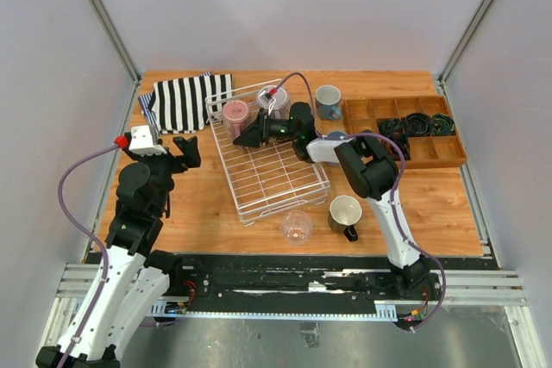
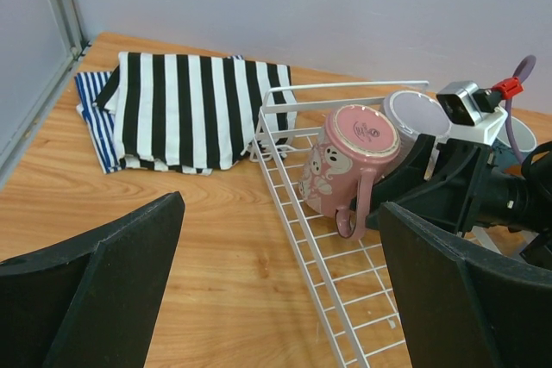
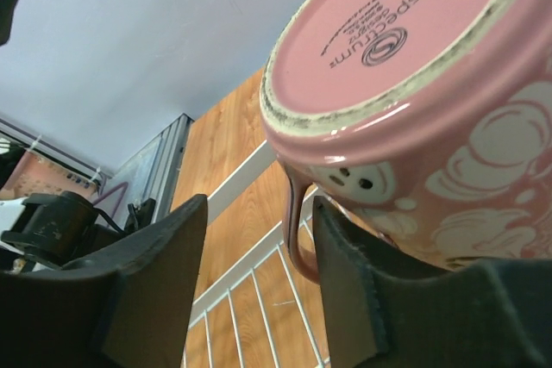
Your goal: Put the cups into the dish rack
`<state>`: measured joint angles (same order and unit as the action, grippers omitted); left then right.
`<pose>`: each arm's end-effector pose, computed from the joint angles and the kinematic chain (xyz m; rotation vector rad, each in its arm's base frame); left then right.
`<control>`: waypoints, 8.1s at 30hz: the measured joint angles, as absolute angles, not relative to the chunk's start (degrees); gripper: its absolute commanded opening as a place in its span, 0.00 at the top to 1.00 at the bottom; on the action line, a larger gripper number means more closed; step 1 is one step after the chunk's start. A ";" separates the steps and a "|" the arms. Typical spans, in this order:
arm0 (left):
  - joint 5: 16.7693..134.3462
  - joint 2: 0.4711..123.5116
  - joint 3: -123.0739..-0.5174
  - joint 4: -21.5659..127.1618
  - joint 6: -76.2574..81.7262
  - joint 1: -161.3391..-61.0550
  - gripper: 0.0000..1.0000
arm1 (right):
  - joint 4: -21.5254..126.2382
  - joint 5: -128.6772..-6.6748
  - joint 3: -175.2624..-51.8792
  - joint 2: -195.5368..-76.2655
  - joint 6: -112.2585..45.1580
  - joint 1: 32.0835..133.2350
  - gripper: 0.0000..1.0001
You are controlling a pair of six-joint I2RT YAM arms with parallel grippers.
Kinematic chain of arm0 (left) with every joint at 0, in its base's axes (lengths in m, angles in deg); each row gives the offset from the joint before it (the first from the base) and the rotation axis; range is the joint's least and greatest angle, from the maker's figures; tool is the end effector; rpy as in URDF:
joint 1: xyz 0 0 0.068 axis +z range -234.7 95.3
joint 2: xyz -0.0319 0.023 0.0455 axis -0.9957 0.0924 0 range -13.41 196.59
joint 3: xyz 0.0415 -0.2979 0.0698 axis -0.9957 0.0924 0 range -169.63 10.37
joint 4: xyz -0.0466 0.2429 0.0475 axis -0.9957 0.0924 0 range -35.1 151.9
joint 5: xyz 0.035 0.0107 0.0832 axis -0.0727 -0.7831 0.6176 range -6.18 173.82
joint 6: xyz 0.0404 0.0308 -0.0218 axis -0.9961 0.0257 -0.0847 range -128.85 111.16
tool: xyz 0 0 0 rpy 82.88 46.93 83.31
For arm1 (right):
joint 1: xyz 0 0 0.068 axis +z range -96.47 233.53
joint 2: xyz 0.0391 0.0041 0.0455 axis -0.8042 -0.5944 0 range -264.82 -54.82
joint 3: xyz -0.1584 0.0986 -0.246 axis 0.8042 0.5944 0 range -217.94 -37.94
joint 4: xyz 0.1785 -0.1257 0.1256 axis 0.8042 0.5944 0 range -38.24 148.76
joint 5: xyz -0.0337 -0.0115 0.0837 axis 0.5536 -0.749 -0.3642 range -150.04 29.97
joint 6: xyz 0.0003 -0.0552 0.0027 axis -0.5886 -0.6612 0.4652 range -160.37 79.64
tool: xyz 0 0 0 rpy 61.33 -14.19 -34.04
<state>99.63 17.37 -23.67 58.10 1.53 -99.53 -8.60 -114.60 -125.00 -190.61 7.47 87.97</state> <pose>0.1017 -0.0162 0.3409 -0.1557 1.5636 -0.1291 0.4194 0.3247 0.2059 -0.7522 1.5684 1.7573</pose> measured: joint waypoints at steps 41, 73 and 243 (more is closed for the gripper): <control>87.15 63.23 -51.65 79.61 15.62 -105.56 0.19 | 56.03 -95.43 -114.05 -147.81 -12.95 80.80 0.29; 94.10 85.50 -69.20 82.50 8.28 -107.35 0.44 | 69.80 -96.20 -106.64 -131.86 -16.07 72.12 0.29; 46.89 58.16 -52.76 61.60 15.08 -98.96 0.00 | 63.97 -89.84 -138.88 -167.00 15.10 58.85 0.99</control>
